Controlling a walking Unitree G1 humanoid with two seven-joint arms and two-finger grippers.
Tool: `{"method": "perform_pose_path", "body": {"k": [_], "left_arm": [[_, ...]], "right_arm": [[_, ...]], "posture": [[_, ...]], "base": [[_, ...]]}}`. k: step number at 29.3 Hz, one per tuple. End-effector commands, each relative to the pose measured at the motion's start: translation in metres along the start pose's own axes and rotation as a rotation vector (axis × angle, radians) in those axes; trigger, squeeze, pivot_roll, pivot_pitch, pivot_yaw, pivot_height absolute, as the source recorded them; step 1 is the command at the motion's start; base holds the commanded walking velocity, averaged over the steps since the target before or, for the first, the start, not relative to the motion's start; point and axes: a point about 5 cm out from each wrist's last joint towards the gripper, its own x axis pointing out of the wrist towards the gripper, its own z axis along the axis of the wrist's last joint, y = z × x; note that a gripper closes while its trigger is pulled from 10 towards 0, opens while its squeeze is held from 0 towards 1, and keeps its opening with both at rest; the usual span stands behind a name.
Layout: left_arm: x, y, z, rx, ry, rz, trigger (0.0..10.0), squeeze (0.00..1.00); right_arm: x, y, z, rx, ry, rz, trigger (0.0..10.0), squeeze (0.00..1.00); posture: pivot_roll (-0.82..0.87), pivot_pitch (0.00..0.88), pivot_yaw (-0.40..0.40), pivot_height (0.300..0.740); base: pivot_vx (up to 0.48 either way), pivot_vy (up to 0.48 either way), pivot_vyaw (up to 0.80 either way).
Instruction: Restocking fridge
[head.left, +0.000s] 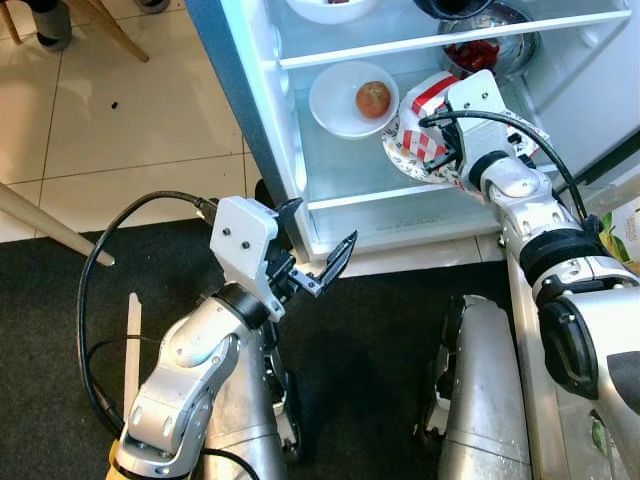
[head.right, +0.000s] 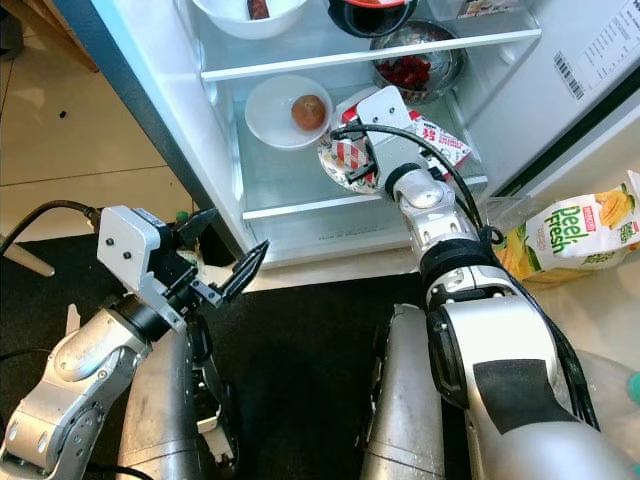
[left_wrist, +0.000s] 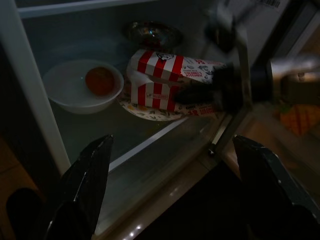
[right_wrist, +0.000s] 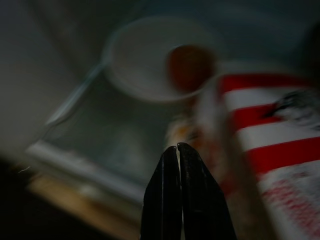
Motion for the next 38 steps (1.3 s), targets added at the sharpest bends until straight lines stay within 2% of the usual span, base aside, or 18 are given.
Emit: {"method": "perform_pose_path", "body": {"k": [1, 2, 5, 10, 14, 19, 22, 26, 32, 35, 37, 38], "left_arm": [[-0.003, -0.005, -0.001, -0.016, 0.009, -0.008, 10.0, 0.0], [-0.003, -0.004, 0.0, -0.019, 0.005, -0.006, 10.0, 0.0], [-0.004, 0.0, 0.004, -0.024, -0.006, 0.001, 10.0, 0.0], [-0.008, 0.006, 0.008, -0.004, 0.002, 0.014, 10.0, 0.0], [-0.013, 0.01, 0.008, 0.006, 0.015, 0.024, 10.0, 0.0], [-0.021, 0.009, 0.006, 0.005, 0.049, 0.03, 10.0, 0.0], [-0.024, 0.006, 0.005, 0.004, 0.063, 0.029, 10.0, 0.0], [-0.031, 0.007, 0.004, 0.007, 0.089, 0.033, 10.0, 0.0], [-0.029, 0.007, 0.004, 0.014, 0.093, 0.031, 10.0, 0.0], [-0.028, 0.007, 0.002, 0.017, 0.095, 0.03, 10.0, 0.0], [-0.025, 0.005, -0.002, 0.018, 0.096, 0.022, 10.0, 0.0], [-0.025, 0.005, -0.002, 0.018, 0.096, 0.022, 10.0, 0.0]], "right_arm": [[-0.01, -0.004, -0.032, -0.061, 0.141, 0.017, 10.0, 0.0], [-0.016, -0.01, -0.046, -0.12, 0.223, -0.023, 10.0, 0.0], [-0.03, -0.026, -0.065, -0.22, 0.353, -0.144, 10.0, 0.0], [-0.04, -0.042, -0.066, -0.305, 0.42, -0.272, 10.0, 0.0], [-0.043, -0.05, -0.06, -0.339, 0.424, -0.348, 10.0, 0.0], [-0.041, -0.059, -0.037, -0.325, 0.318, -0.488, 10.0, 0.0], [-0.043, -0.065, -0.028, -0.289, 0.269, -0.555, 10.0, 0.0], [-0.043, -0.073, -0.005, -0.244, 0.168, -0.659, 10.0, 0.0], [-0.036, -0.067, 0.009, -0.162, 0.07, -0.658, 10.0, 0.0], [-0.035, -0.065, 0.007, -0.127, 0.057, -0.647, 10.0, 0.0], [-0.033, -0.059, -0.006, -0.047, 0.047, -0.589, 10.0, 0.0], [-0.033, -0.059, -0.006, -0.047, 0.047, -0.589, 10.0, 0.0]], "posture": [[0.11, 0.499, 0.053, 0.5], [0.11, 0.504, 0.055, 0.5], [0.1, 0.52, 0.059, 0.5], [0.12, 0.553, 0.067, 0.5], [0.13, 0.576, 0.071, 0.5], [0.15, 0.594, 0.077, 0.5], [0.17, 0.601, 0.081, 0.5], [0.19, 0.607, 0.085, 0.5], [0.19, 0.588, 0.078, 0.5], [0.18, 0.575, 0.074, 0.5], [0.17, 0.54, 0.068, 0.5], [0.17, 0.54, 0.068, 0.5]], "base": [[0.0, 0.0, 0.0], [0.0, 0.0, 0.0], [0.0, 0.0, 0.0], [0.0, 0.0, 0.0], [0.0, 0.0, 0.0], [0.0, 0.0, 0.0], [0.0, 0.0, 0.0], [0.0, 0.0, 0.0], [0.0, 0.0, 0.0], [0.0, 0.0, 0.0], [0.0, 0.0, 0.0], [0.0, 0.0, 0.0]]}}
